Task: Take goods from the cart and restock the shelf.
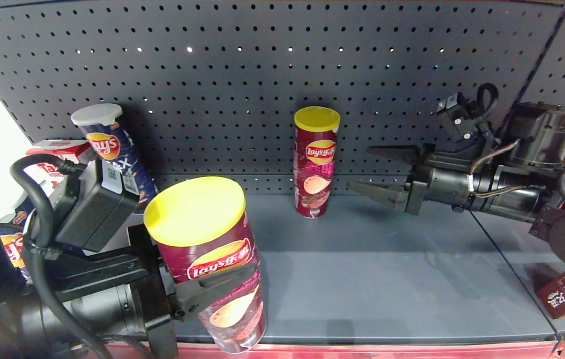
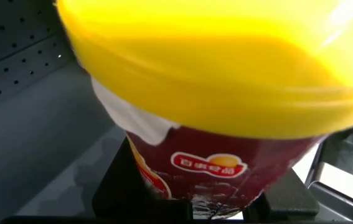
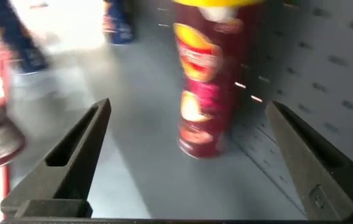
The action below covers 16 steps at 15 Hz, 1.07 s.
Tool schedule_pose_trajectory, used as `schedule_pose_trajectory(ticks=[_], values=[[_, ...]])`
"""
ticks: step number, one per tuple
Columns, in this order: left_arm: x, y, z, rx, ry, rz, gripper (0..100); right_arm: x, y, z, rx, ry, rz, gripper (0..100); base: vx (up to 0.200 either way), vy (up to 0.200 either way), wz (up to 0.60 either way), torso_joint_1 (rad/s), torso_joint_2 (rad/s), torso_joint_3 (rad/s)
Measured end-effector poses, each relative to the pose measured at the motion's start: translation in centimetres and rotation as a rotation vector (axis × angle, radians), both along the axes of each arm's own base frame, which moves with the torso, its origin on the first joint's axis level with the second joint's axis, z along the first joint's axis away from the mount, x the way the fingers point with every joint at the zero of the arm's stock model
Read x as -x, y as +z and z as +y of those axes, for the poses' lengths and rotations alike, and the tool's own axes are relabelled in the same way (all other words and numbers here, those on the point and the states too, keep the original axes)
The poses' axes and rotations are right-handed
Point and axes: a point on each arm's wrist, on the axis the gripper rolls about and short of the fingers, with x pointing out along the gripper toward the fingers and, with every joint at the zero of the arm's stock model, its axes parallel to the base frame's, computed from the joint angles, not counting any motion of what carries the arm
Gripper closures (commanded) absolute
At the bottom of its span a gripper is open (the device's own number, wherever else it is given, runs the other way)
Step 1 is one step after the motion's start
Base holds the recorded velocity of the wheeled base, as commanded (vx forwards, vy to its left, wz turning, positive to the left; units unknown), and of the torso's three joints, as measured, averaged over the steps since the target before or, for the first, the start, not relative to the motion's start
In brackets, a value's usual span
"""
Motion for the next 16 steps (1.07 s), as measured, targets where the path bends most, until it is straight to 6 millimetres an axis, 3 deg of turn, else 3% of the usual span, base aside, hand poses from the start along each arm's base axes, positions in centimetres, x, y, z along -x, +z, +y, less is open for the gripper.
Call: schedule_pose_trajectory(ticks=[7, 16], values=[[-0.3, -0.2, -0.2, 0.004, 0.002, 0.022, 100, -3.6, 0.6, 1.2, -0.008, 0.133, -0.042, 0, 0.000, 0.000, 0.00, 0.000, 0.00, 0.000], [-0.4, -0.2, 0.0, 0.007, 0.004, 0.026, 100, -7.3, -2.3, 2.5, 0.011, 0.128, 0.007, 0, 0.000, 0.000, 0.00, 0.000, 0.00, 0.000]])
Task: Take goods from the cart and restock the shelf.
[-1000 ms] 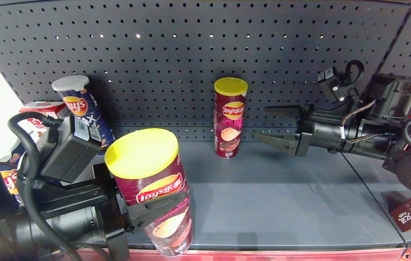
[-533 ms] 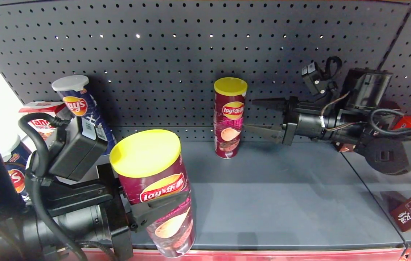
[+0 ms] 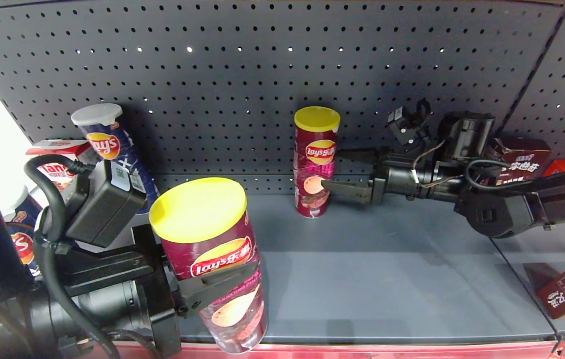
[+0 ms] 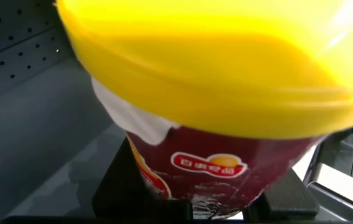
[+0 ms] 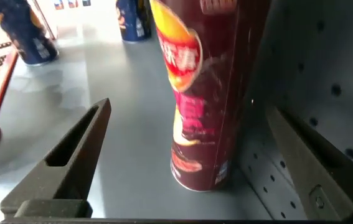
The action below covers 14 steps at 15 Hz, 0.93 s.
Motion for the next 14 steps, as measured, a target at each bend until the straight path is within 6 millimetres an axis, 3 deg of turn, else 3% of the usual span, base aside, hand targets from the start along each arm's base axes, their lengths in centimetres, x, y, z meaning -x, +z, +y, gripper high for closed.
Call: schedule_pose_trajectory(ticks=[14], values=[[-0.2, -0.1, 0.3, -0.003, 0.017, 0.003, 100, -2.5, -3.7, 2.0, 0.029, 0.022, 0.047, 0, 0.000, 0.000, 0.00, 0.000, 0.00, 0.000]])
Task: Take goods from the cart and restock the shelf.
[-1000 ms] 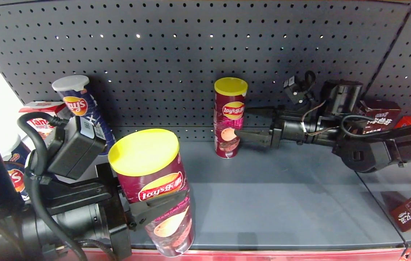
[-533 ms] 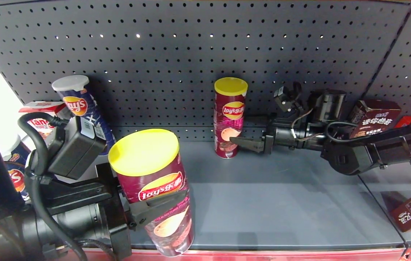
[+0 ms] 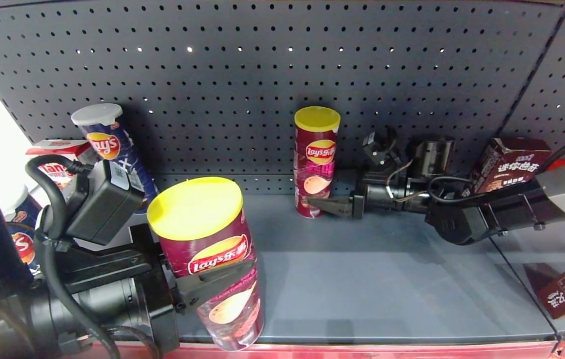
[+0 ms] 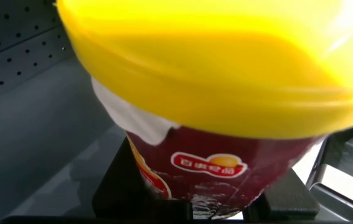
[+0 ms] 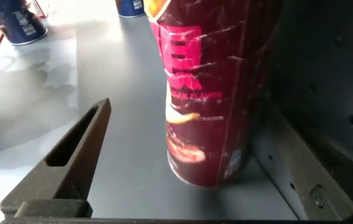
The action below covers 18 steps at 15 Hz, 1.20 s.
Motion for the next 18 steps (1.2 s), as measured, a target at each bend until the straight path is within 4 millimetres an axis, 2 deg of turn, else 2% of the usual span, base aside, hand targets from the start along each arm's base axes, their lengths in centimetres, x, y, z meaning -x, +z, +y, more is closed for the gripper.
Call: schedule_pose_trajectory(ticks=[8, 9, 15, 18], values=[[0.0, -0.2, 0.1, -0.004, 0.004, 0.005, 100, -1.4, -0.7, 2.0, -0.007, 0.025, -0.011, 0, 0.000, 0.000, 0.00, 0.000, 0.00, 0.000], [0.0, -0.2, 0.1, -0.004, 0.004, 0.005, 100, -1.5, -0.7, 2.1, -0.010, 0.026, -0.020, 100, 0.000, 0.000, 0.00, 0.000, 0.00, 0.000], [0.0, -0.1, 0.1, -0.002, 0.005, 0.001, 100, -1.5, -1.1, 2.6, -0.007, 0.021, -0.014, 100, 0.000, 0.000, 0.00, 0.000, 0.00, 0.000], [0.1, -0.1, 0.1, -0.003, 0.005, 0.001, 100, -0.6, -0.6, 2.6, -0.006, 0.000, -0.016, 100, 0.000, 0.000, 0.00, 0.000, 0.00, 0.000]])
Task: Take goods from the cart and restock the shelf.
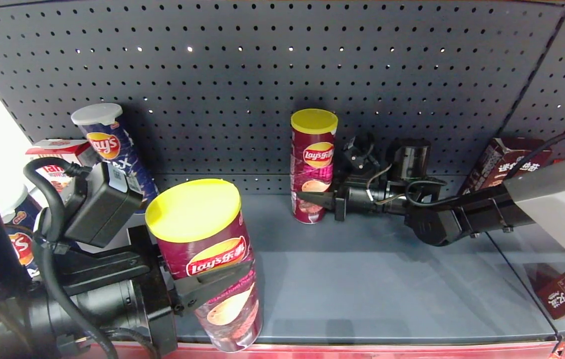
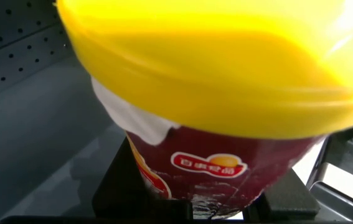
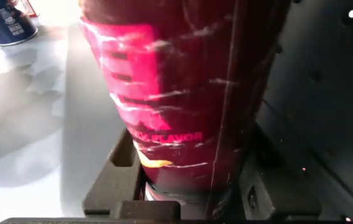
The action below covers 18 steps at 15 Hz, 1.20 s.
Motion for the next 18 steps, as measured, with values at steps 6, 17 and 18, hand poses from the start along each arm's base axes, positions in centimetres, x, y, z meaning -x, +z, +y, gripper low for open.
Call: schedule_pose_trajectory(ticks=[6, 17, 18], values=[[0.0, 0.6, 0.0, 0.013, 0.001, -0.021, 100, 6.2, 1.6, -1.2, 0.007, 0.005, 0.011, 100, 0.000, 0.000, 0.00, 0.000, 0.00, 0.000], [0.2, 1.1, 0.3, 0.025, 0.013, -0.039, 100, 17.8, -2.0, -3.4, 0.004, 0.012, 0.030, 100, 0.000, 0.000, 0.00, 0.000, 0.00, 0.000], [0.1, 1.1, 0.3, 0.026, 0.017, -0.040, 100, 17.8, -2.2, -3.4, 0.009, 0.011, 0.033, 100, 0.000, 0.000, 0.00, 0.000, 0.00, 0.000]])
